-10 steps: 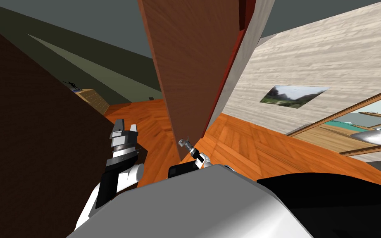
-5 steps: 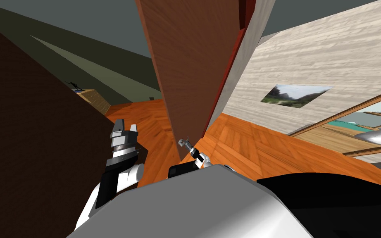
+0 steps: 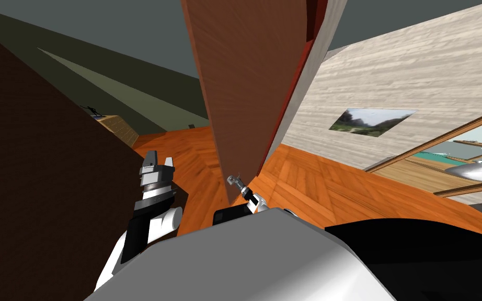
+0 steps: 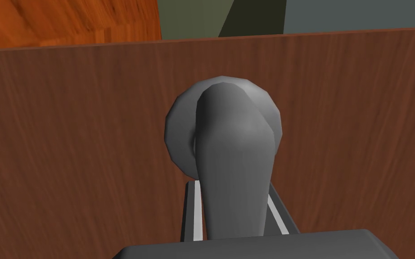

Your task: Push the door open

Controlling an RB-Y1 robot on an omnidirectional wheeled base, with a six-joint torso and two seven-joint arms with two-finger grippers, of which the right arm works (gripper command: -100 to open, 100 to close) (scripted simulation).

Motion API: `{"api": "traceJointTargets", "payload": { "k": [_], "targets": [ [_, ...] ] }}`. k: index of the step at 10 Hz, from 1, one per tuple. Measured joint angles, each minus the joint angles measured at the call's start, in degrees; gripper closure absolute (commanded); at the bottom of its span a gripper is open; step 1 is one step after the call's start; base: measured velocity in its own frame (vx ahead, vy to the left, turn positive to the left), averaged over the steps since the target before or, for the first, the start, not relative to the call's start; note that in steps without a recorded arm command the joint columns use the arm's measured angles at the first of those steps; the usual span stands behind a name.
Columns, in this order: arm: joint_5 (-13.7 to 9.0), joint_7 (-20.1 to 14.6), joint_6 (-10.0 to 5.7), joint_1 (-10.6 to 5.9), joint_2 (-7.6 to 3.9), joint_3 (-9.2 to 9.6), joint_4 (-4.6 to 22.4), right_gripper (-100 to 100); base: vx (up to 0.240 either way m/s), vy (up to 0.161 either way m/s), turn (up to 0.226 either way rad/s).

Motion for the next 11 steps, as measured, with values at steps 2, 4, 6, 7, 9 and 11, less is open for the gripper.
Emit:
{"api": "traceJointTargets", "payload": {
  "k": [2, 4, 6, 7, 9, 11],
  "targets": [
    [-0.52, 0.58, -0.12, -0.64, 0.20, -1.11, 1.00, 100, 0.100, 0.112, -0.021],
    [-1.08, 1.25, -0.99, -1.21, 0.37, -2.32, 2.32, 100, 0.121, 0.128, -0.051],
    [-1.26, 1.59, -0.21, -0.57, 0.22, -2.78, 1.08, 100, 0.083, 0.081, -0.032],
    [-1.60, 1.65, 0.36, -0.40, -0.15, -3.49, 0.54, 100, 0.131, 0.177, -0.086],
    [-2.30, 2.75, 0.37, -0.75, 0.34, -5.10, 1.69, 100, 0.141, 0.149, -0.051],
    [-2.83, 3.45, 0.53, -0.43, 0.39, -6.29, 1.34, 100, 0.117, 0.113, -0.030]
  ]
}}
